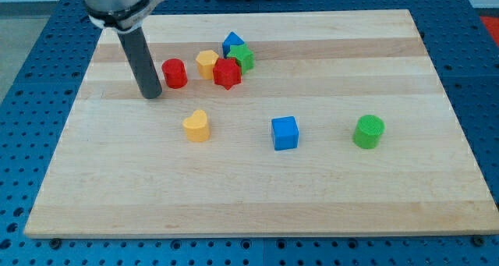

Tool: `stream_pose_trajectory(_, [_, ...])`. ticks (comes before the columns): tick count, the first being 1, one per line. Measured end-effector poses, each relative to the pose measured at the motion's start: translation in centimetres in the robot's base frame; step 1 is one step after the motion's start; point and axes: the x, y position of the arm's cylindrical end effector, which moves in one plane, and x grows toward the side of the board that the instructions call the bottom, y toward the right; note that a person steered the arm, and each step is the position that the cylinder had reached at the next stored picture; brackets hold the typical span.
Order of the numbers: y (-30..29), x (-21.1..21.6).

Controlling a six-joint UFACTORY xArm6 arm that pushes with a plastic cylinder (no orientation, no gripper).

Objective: Move the red circle above the yellow hexagon

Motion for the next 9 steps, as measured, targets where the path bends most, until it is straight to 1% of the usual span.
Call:
stream_pose_trajectory(1, [1.6, -0.3])
stream_pose_trajectory(3, [2.1, -8.9])
stream_pose_trajectory(4, [0.9, -9.6])
stream_pose_trajectory(5, [-3.4, -9.7])
stream_pose_trajectory(6, [-3.7, -10.7])
stream_pose_trajectory(8, [5.4, -10.8])
stream_pose_trajectory(9, [5.6, -10.8])
